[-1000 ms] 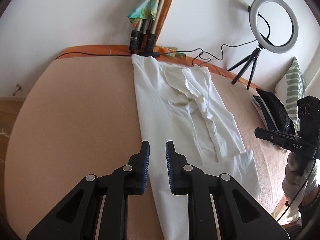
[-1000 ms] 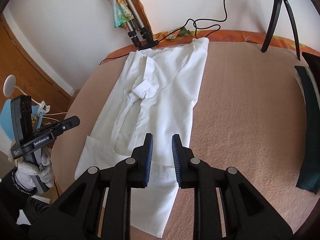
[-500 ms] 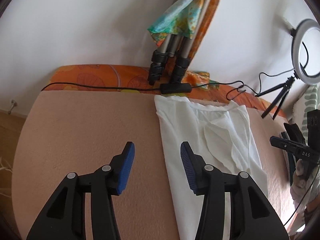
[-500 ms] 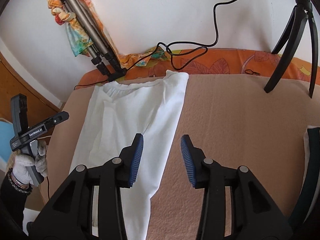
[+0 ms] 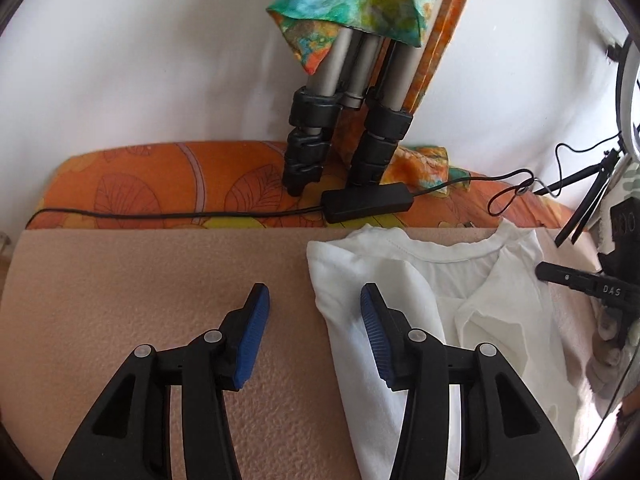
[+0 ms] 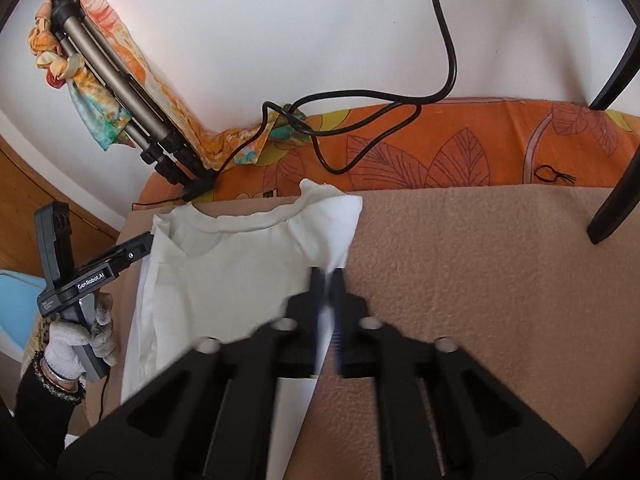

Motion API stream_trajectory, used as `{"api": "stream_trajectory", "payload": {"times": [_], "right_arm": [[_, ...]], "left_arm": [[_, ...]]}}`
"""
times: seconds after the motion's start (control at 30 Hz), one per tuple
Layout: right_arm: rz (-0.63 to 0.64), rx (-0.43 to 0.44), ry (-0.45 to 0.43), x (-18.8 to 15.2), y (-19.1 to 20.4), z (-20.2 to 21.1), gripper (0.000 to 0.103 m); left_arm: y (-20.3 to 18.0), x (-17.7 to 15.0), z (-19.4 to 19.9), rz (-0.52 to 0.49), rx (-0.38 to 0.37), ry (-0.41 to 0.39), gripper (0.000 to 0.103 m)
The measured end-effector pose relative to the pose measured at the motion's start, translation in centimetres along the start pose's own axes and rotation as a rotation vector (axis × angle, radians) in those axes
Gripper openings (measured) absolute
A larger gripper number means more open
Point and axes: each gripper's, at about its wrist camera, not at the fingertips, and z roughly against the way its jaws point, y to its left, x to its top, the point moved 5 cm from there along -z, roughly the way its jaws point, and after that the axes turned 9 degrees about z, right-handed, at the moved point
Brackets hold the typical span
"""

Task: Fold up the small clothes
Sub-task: 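Move both open tools to the collar edge of the folded shirt, then grasp the collar edge with both tools and fold it over toward the hem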

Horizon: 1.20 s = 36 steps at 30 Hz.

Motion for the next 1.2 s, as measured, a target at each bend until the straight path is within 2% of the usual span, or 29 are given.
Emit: {"api": "stream_trajectory", "payload": {"times": [0.07, 0.23, 0.3, 0.37, 0.43, 0.47, 0.5, 0.57, 0.6, 0.63, 0.67, 0.7, 0.87, 1.2], "right_arm": [[0.033, -0.040, -0.002, 0.3, -0.1, 0.2, 0.003], [0.059, -0.028, 0.020, 0.7, -0.3, 0.2, 0.005], [0.045, -0.019, -0.007, 1.2, -0.7, 0.8, 0.015], [0.042, -0.004, -0.009, 1.7, -0.9, 0.6, 0.031], [0.044, -0.011, -0.004, 2.0, -1.1, 0.1, 0.033], [0.042, -0.002, -0.001, 2.2, -1.1, -0.2, 0.033], [0.040, 0.005, 0.001, 2.3, -1.1, -0.6, 0.033], [0.043, 0.012, -0.012, 2.4, -1.1, -1.1, 0.033], [0.048, 0.011, -0.018, 2.6, -1.0, -1.3, 0.033], [0.053, 0.012, -0.021, 2.7, -0.9, -1.4, 0.028], [0.056, 0.012, -0.014, 2.8, -0.8, -1.7, 0.008], [0.059, 0.016, 0.002, 2.9, -0.7, -1.9, 0.006], [0.135, 0.002, -0.011, 3.4, 1.0, -0.4, 0.005], [0.212, 0.027, -0.058, 3.4, 4.8, 6.2, 0.005]], "left_arm": [[-0.1, 0.2, -0.3, 0.001, -0.010, 0.009, 0.034], [0.4, 1.1, -0.6, 0.043, -0.035, 0.008, 0.037], [0.5, 1.4, -1.0, 0.038, -0.016, 0.001, 0.037], [0.3, 1.6, -1.0, 0.035, -0.020, -0.002, 0.037], [0.1, 1.6, -1.1, 0.035, -0.037, 0.000, 0.033], [-0.1, 1.6, -1.2, 0.021, -0.021, -0.013, 0.032], [-0.4, 1.6, -1.4, 0.002, -0.008, -0.016, 0.016], [-1.3, 1.6, -1.7, -0.042, 0.000, -0.018, 0.006], [-1.5, 1.6, -1.8, -0.060, 0.019, -0.021, 0.004], [-1.7, 1.7, -1.8, -0.065, 0.027, -0.023, 0.004], [-1.9, 1.7, -1.8, -0.073, 0.033, -0.025, 0.003], [-2.0, 1.7, -1.8, -0.077, 0.037, -0.028, 0.003], [-1.9, 2.1, 0.1, -0.045, -0.002, -0.062, 0.003], [-4.8, 1.8, 6.6, -0.130, -0.022, -0.122, 0.003]]}}
